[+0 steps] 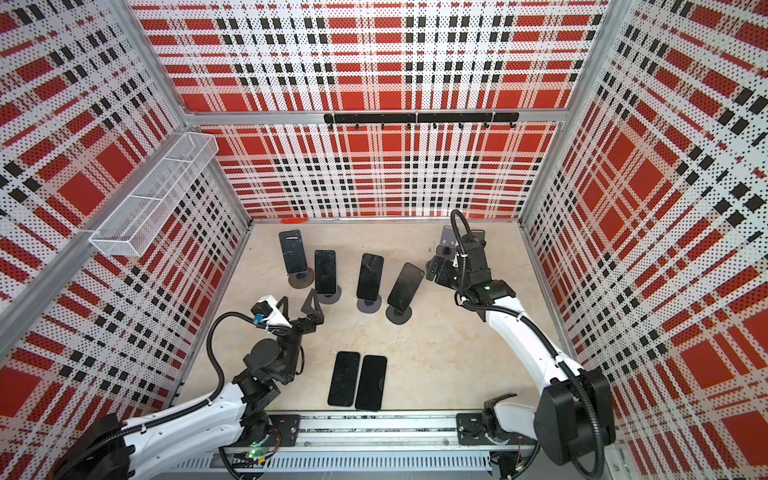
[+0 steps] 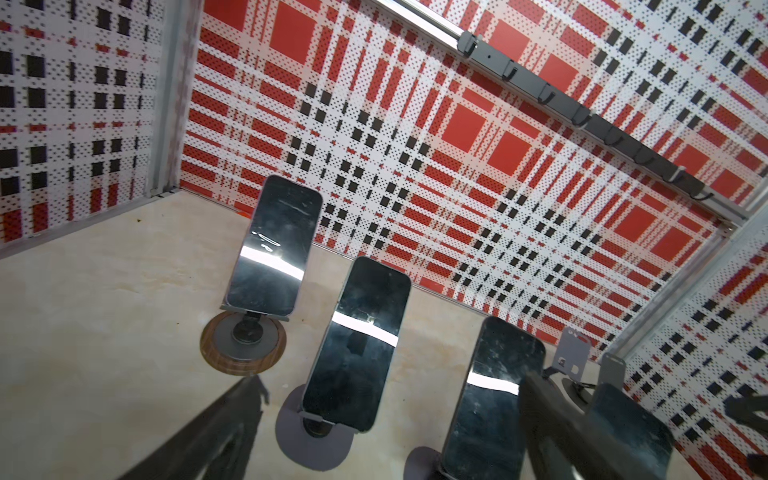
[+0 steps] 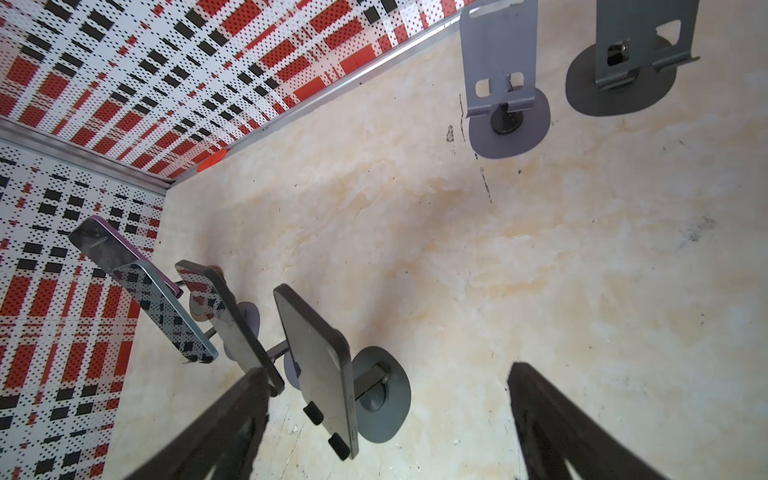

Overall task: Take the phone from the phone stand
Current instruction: 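Open the right gripper off the placed stand while the left arm reaches toward the phones, then move the left gripper over the black phone on the stand nearest the right arm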

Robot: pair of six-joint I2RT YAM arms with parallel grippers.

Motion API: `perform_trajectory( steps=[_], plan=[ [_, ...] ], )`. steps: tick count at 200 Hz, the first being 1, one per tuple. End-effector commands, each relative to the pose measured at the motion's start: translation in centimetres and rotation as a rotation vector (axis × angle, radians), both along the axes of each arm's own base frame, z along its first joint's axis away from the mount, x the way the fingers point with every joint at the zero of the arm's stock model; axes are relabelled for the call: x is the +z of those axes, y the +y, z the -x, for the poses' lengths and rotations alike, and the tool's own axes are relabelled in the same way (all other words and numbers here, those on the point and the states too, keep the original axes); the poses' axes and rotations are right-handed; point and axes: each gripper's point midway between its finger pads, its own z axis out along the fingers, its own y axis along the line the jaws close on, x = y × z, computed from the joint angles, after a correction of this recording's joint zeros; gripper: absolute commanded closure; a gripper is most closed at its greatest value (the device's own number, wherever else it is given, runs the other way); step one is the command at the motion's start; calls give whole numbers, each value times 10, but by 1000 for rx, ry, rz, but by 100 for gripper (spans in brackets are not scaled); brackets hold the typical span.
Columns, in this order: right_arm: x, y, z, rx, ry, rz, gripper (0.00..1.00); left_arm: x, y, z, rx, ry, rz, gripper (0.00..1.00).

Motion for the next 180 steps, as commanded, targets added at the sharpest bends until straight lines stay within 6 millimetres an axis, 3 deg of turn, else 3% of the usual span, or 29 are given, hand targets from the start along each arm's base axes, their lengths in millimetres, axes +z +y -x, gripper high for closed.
perform_trajectory(
  steps=[1, 80, 112, 141, 180],
  plan=[
    [20, -3, 6, -26, -26, -15, 7, 25, -18, -2, -35, -25, -24, 2],
    [62, -26, 9, -66, -176, 107, 4, 85, -106, -28, -218, 102, -255, 2],
    [78, -47, 4, -99, -265, 283, 1, 83, -120, -38, -275, 109, -207, 2],
    [69, -50, 9, -74, -320, 302, 0, 89, -151, -33, -507, 107, -182, 2],
    [25, -69, 5, -42, -317, 163, 0, 82, -195, -43, -654, 232, -315, 2]
  ],
)
